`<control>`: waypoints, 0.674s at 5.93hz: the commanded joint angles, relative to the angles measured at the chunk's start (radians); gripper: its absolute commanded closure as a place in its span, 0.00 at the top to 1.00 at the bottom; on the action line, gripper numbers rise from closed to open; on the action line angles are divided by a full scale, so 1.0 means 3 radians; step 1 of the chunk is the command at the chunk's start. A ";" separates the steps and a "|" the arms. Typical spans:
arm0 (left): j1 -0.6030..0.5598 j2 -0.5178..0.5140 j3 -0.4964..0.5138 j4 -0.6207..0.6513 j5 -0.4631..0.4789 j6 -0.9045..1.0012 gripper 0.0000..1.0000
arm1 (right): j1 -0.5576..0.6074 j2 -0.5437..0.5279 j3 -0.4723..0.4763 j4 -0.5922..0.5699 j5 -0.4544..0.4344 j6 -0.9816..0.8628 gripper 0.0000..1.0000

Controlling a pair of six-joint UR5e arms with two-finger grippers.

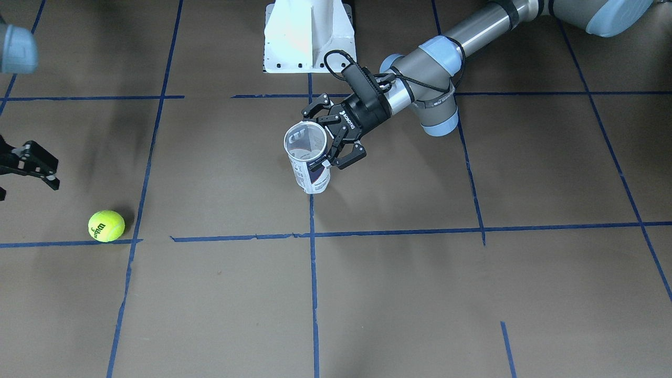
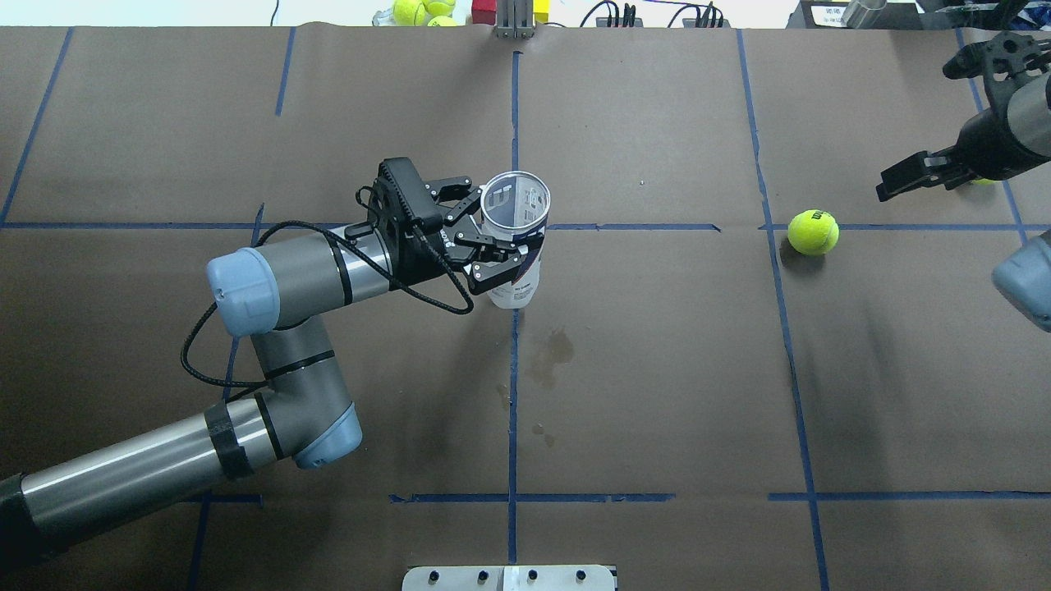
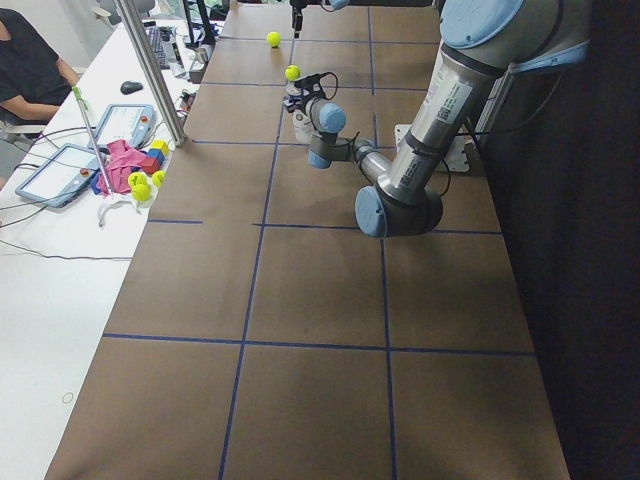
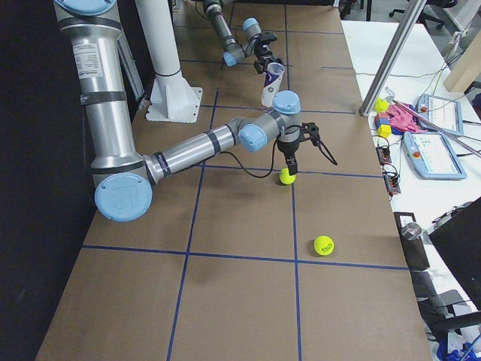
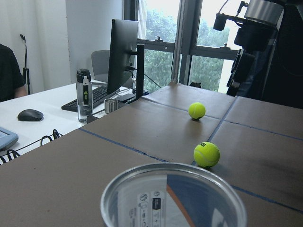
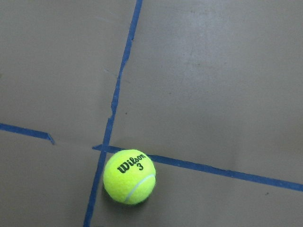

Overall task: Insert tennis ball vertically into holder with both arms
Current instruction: 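Reach the right gripper to the nearer tennis ball and grasp it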

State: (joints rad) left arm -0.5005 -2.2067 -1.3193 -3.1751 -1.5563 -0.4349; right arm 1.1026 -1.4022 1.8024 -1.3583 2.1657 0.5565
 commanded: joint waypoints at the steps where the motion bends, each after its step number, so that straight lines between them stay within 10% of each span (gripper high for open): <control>1: 0.0109 -0.0033 0.0128 -0.0257 0.0146 -0.0003 0.67 | -0.0162 0.0346 -0.0340 -0.0003 -0.0024 0.0286 1.00; 4: 0.0155 -0.0013 0.0133 -0.0262 0.0146 0.0013 0.67 | -0.0300 0.0537 -0.0714 -0.0003 -0.0019 0.0385 1.00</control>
State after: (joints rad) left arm -0.4551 -2.2117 -1.2805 -3.2533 -1.5128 -0.4328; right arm 1.0326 -1.2594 1.6284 -1.3591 2.1595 0.6708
